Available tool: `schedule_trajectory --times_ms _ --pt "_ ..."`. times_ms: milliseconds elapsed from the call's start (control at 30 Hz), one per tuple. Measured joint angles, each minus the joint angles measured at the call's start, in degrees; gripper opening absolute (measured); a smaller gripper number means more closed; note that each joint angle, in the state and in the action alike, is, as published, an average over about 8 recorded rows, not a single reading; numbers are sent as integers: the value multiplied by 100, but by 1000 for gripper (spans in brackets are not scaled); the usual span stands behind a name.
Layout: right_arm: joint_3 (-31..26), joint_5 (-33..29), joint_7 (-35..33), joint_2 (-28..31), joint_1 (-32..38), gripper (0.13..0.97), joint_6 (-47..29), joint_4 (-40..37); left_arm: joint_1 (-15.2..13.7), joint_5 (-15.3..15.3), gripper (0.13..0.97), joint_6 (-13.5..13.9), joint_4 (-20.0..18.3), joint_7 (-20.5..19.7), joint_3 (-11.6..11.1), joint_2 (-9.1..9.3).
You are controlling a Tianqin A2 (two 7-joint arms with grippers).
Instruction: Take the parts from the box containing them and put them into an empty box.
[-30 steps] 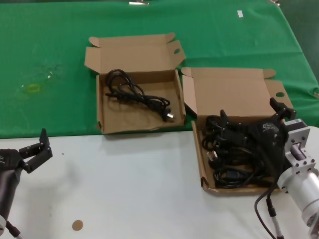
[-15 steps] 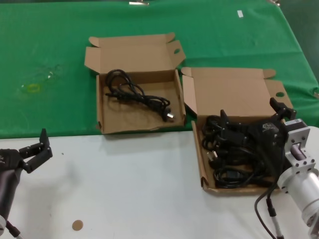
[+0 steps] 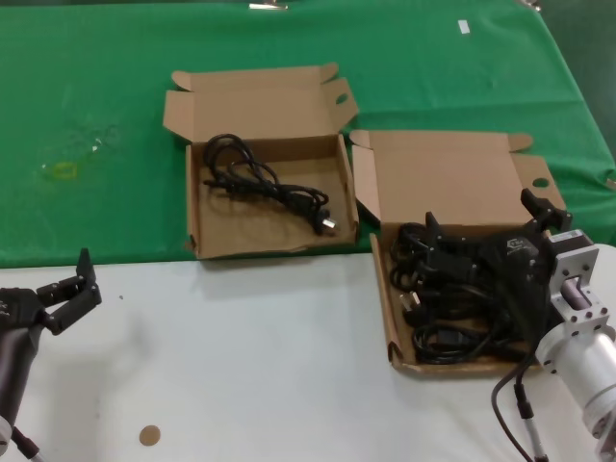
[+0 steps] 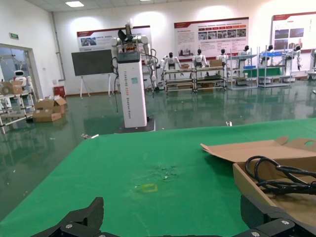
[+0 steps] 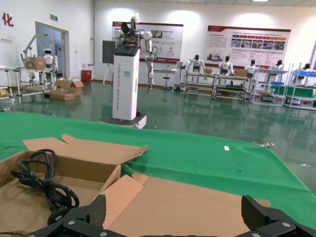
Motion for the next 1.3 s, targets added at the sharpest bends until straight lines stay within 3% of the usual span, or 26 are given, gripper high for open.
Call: schedule_trajectory --times_ms 1300 --pt "0 0 0 0 0 966 0 0 0 0 965 0 0 0 0 0"
